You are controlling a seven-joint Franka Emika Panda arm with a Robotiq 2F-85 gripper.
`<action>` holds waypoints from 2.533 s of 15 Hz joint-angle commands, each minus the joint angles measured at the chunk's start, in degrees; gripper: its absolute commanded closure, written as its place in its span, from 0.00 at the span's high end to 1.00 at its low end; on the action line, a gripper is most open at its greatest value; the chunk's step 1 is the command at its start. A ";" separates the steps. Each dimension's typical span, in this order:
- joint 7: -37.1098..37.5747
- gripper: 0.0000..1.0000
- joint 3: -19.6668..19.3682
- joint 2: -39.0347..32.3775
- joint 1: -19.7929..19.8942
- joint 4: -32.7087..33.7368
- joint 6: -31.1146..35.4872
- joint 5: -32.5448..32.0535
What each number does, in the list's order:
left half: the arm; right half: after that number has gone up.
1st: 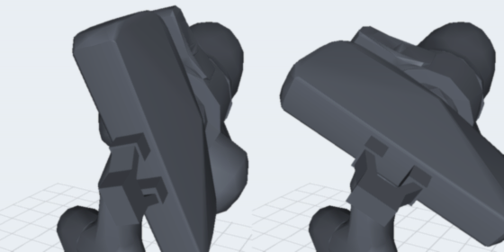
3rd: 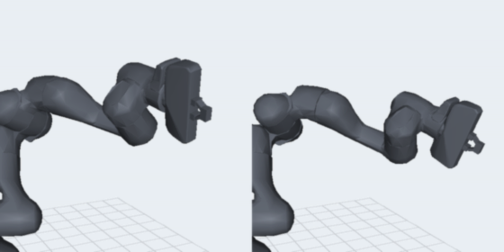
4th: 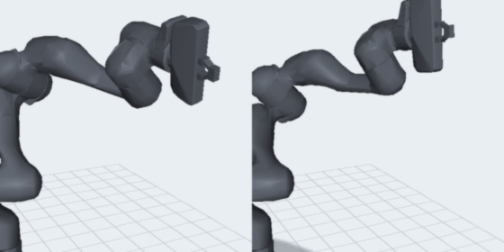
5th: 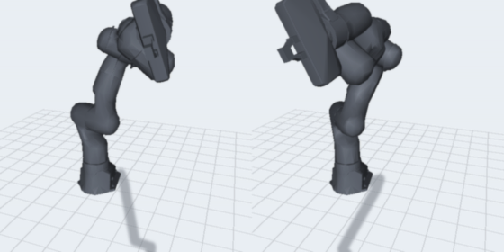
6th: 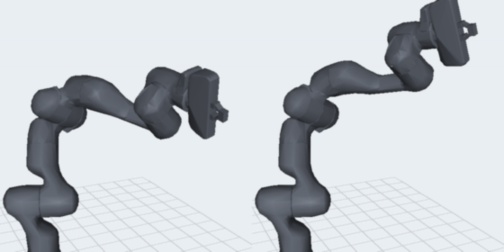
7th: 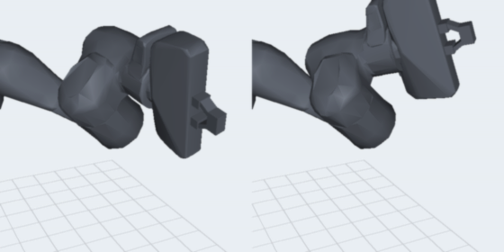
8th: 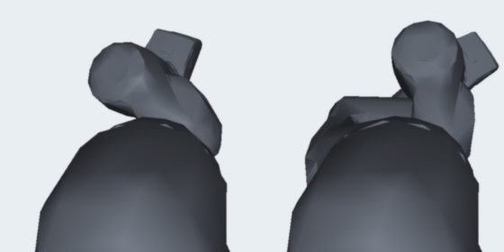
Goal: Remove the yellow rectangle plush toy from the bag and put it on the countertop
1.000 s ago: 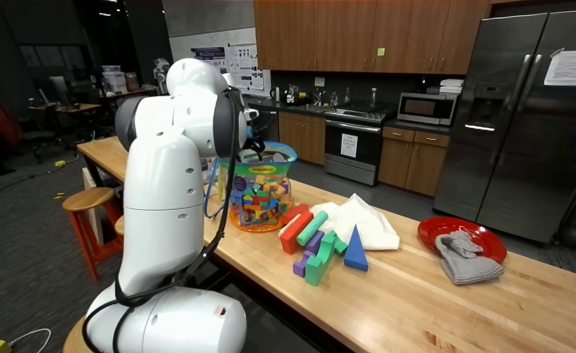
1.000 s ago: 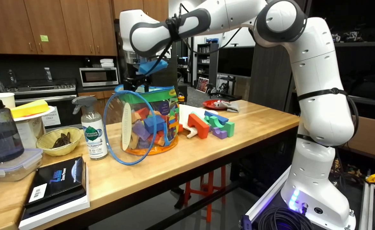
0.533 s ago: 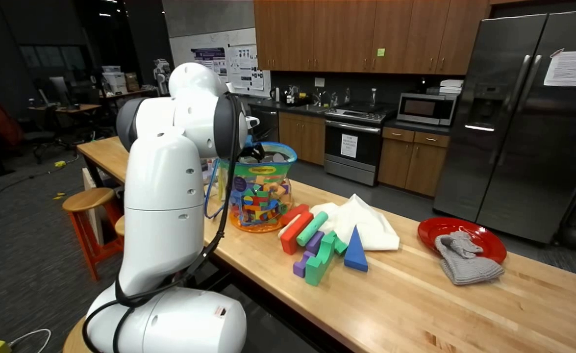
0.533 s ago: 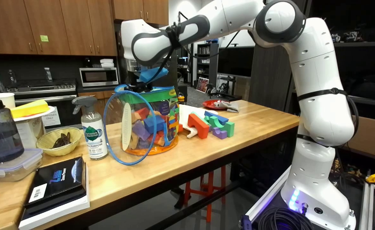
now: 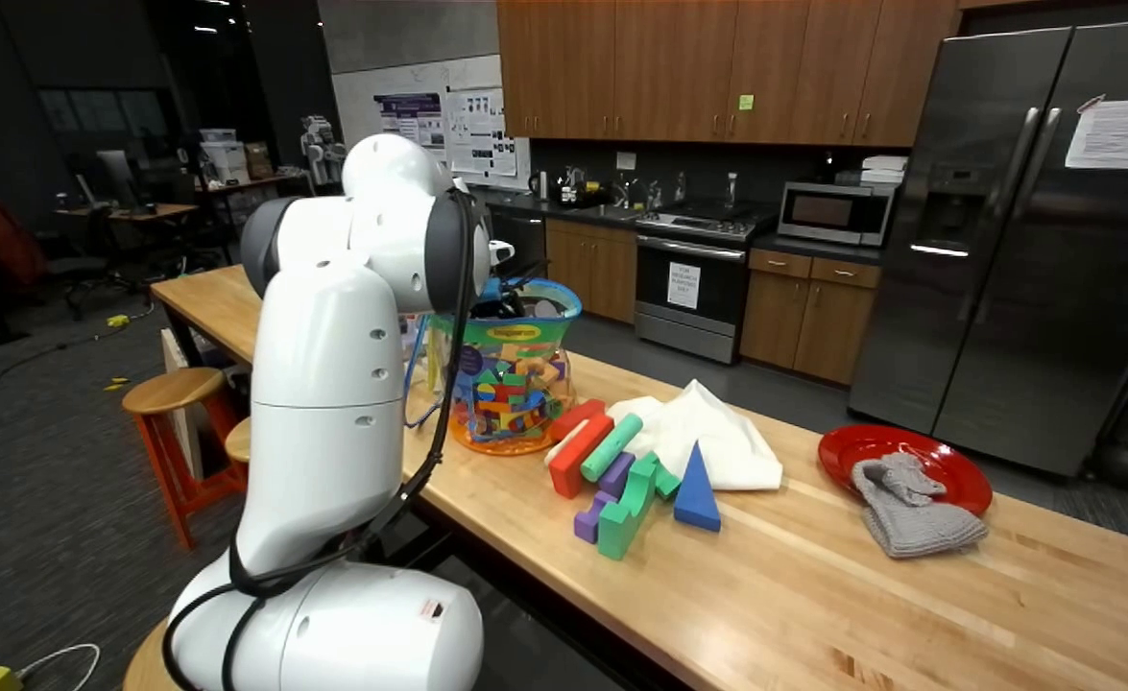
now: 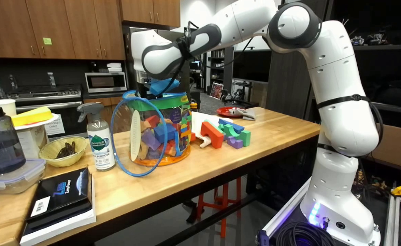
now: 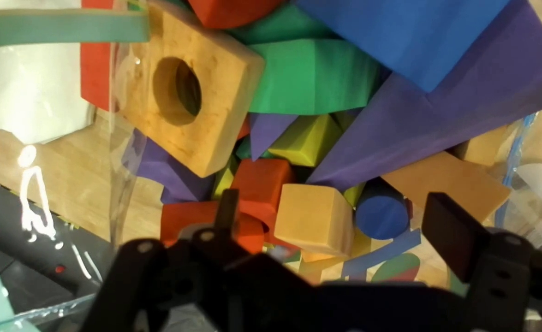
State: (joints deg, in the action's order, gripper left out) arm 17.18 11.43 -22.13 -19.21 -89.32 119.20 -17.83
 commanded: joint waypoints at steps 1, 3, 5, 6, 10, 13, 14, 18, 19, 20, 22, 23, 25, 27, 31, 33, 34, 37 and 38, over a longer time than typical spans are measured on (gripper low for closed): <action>-0.27 1.00 -1.15 -0.21 -0.97 0.29 0.04 0.48; -0.27 1.00 -1.19 -0.28 -0.97 0.29 0.16 0.48; -0.28 1.00 -1.19 -0.28 -0.98 0.30 0.21 0.48; -0.28 1.00 -1.19 -0.28 -0.98 0.30 0.21 0.48; 3.41 1.00 -0.97 0.16 -2.63 -2.12 0.68 0.22; 6.46 1.00 -1.24 0.46 -3.53 -3.92 2.13 -0.07; 7.37 1.00 -1.47 0.42 -3.77 -4.18 2.62 -0.41; 11.41 1.00 -3.46 1.15 -4.62 -6.43 7.21 -4.43; 12.24 1.00 -3.91 1.12 -4.73 -6.72 8.22 -5.27; 13.38 1.00 -4.52 1.18 -4.87 -7.33 9.96 -6.58; 15.24 1.00 -5.38 0.82 -4.95 -8.25 13.62 -8.20; 15.75 1.00 -5.60 0.57 -4.88 -8.70 15.31 -8.33; 15.85 1.00 -5.61 0.25 -4.61 -9.64 18.20 -7.34; 15.46 1.00 -5.55 0.29 -4.38 -10.89 20.72 -6.11; 14.19 1.00 -5.42 0.59 -3.95 -13.16 23.78 -3.65; 13.22 1.00 -5.51 1.01 -3.66 -14.40 24.42 -2.60; 13.14 1.00 -5.69 1.03 -3.59 -14.66 24.66 -2.32; 13.21 1.00 -6.32 0.86 -3.56 -15.17 25.78 -2.20; 13.20 1.00 -6.54 0.73 -3.60 -15.21 26.13 -2.28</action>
State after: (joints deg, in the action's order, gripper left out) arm 30.97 5.68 -22.39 -22.86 -102.23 143.30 -20.74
